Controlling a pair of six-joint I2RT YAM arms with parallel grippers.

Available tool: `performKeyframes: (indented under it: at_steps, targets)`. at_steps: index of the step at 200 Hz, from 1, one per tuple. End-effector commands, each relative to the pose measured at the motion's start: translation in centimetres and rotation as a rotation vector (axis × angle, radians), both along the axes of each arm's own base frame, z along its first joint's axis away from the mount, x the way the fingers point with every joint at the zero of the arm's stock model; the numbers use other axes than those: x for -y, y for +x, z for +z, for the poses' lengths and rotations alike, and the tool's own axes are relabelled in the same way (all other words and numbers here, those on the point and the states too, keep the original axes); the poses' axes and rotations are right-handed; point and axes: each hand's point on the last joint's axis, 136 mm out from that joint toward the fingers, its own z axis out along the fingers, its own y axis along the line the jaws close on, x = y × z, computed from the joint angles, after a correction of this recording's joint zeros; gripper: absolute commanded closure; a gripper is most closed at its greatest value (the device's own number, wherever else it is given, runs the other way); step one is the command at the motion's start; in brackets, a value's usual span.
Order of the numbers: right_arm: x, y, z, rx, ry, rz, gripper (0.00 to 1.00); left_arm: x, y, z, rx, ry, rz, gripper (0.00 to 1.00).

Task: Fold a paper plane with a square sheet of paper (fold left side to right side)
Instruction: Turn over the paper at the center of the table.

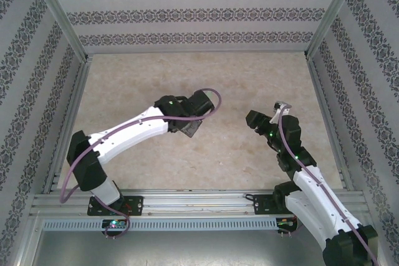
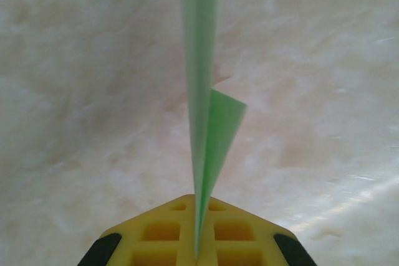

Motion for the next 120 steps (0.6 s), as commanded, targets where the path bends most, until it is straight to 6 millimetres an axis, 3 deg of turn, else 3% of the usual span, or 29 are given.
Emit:
performKeyframes:
  at_steps: [1, 33, 55, 83, 120]
  targets:
    - [0.8, -0.4, -1.0, -0.02, -0.017, -0.026, 0.36, -3.8, 0.9, 1.0, 0.133, 0.237, 0.111, 1.0]
    - [0.9, -0.5, -1.1, -0.023, -0.007, -0.024, 0.36, -5.6, 0.7, -2.2, 0.106, 0.4, 0.214, 1.0]
    - [0.9, -0.5, -1.1, -0.026, -0.003, -0.022, 0.35, -5.6, -0.3, -5.3, 0.031, 0.418, 0.247, 1.0]
    - [0.8, -0.5, -1.4, -0.031, 0.002, -0.018, 0.35, -4.4, -1.7, -8.7, -0.087, 0.382, 0.268, 1.0]
    - [0.7, -0.5, -1.4, -0.035, 0.013, -0.006, 0.35, -0.5, -3.8, -13.0, -0.318, 0.254, 0.246, 0.84]
